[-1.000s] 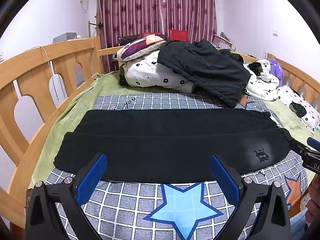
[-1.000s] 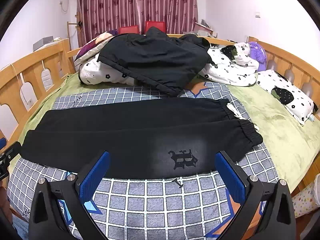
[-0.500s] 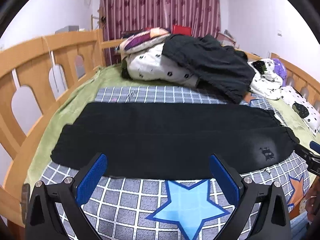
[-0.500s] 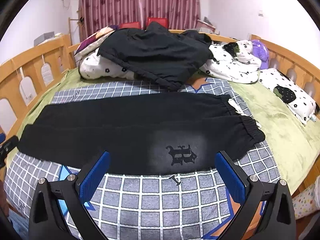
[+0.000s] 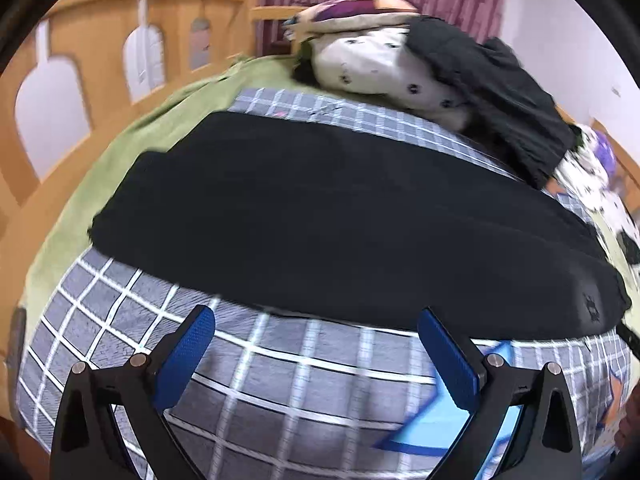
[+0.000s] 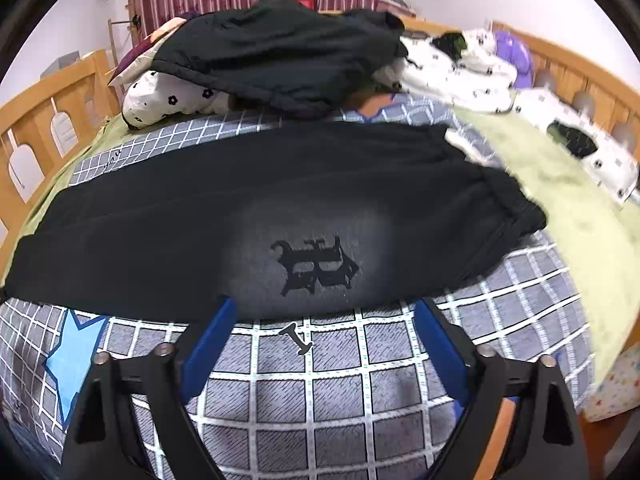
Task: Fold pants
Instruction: 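Grasp the sweatpants leg cuffs with the left and right grippers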
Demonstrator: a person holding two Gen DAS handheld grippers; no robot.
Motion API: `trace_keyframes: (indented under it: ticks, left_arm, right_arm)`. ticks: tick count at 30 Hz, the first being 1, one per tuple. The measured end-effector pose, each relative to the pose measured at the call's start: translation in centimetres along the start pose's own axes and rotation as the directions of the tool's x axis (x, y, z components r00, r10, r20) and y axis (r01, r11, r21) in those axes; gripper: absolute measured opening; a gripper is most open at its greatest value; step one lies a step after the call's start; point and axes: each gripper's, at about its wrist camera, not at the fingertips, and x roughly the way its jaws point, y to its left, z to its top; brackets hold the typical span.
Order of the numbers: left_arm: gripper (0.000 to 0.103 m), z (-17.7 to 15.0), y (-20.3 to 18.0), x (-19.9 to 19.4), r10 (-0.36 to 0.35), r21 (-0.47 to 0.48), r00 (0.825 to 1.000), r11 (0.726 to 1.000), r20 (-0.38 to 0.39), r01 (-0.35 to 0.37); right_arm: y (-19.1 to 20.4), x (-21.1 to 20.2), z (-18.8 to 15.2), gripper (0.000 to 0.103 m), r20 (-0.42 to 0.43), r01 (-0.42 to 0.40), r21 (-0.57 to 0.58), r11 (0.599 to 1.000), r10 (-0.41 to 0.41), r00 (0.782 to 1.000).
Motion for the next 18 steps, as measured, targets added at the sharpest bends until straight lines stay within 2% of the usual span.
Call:
trace_keyframes:
  ticks: [4, 8, 11, 14, 16, 17, 18]
  left_arm:
    - [0.099, -0.5, 3.3, 2.2, -0.024, -0.073, 0.999, 0.997, -0.031, 0.022]
    - [0.096, -1.2, 6.0, 4.1, -0.041, -0.14, 0.998, 0.989, -0.037, 0.035]
    - [0.087, -1.2, 8.1, 5.6, -0.067, -0.255, 0.997, 0.966, -0.045, 0.054]
    - [0.086, -0.5, 9.3, 6.5, -0.081, -0.328, 0.997, 0.942, -0.015, 0.071]
    - [0.079, 0.1, 9.3, 7.2, -0.065, -0.34, 0.998, 0.939, -0.018, 0.055]
    - [0.073, 0.4, 9.3, 7.5, -0.054, -0.347, 0.998, 0.937, -0.02, 0.044]
    - [0.064, 0.7, 9.3, 8.0, -0.043, -0.355, 0.999, 0.934, -0.026, 0.031]
  right_arm:
    - [-1.9, 2.0, -0.4, 0.074, -0.022, -0.039, 0.068, 0.997, 0.041, 0.999]
    - [-4.0, 3.2, -0.8, 0.073, -0.008, -0.071, 0.16, 0.985, 0.073, 0.997]
    - [-5.4, 4.5, -1.0, 0.073, -0.035, -0.088, 0.229, 0.969, 0.099, 0.995]
    - [-6.5, 6.0, -1.0, 0.073, -0.049, -0.121, 0.302, 0.946, 0.142, 0.989]
    - [-7.0, 7.3, -0.8, 0.071, -0.064, -0.12, 0.333, 0.935, 0.149, 0.987]
    - [-7.1, 7.7, -0.6, 0.071, -0.061, -0.118, 0.338, 0.934, 0.146, 0.987]
    - [-7.1, 8.1, -0.3, 0.066, -0.05, -0.112, 0.34, 0.934, 0.137, 0.989]
